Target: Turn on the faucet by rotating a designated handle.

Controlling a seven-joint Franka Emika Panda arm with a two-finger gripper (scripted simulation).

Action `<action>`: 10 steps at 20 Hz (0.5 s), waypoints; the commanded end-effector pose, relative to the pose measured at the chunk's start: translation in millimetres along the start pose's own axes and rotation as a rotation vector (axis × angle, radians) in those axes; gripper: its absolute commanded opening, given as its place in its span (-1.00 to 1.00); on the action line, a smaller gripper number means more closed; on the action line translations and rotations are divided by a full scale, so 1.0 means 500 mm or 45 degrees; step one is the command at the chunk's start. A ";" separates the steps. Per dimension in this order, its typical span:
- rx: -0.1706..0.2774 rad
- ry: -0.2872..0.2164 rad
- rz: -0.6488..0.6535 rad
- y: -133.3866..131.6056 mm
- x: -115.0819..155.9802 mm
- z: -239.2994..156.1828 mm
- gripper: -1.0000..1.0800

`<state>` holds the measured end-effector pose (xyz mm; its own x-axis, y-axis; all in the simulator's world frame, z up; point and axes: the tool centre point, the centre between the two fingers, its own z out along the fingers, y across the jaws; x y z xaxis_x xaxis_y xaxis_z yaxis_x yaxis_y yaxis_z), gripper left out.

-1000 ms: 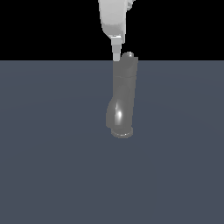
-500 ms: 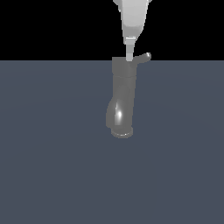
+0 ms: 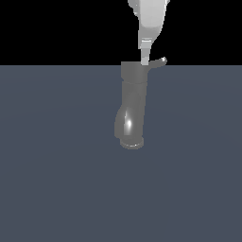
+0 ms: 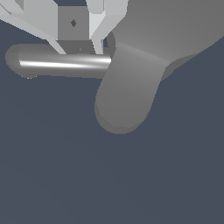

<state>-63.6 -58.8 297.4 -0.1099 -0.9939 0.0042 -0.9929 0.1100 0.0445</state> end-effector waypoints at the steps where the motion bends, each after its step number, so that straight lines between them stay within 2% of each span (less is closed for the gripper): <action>1: 0.049 -0.008 0.052 -0.052 0.048 -0.001 -1.00; 10: 0.055 -0.008 0.096 -0.105 0.107 -0.004 -1.00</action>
<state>-51.0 -87.8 295.9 -0.1449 -0.9894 0.0046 -0.9865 0.1448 0.0759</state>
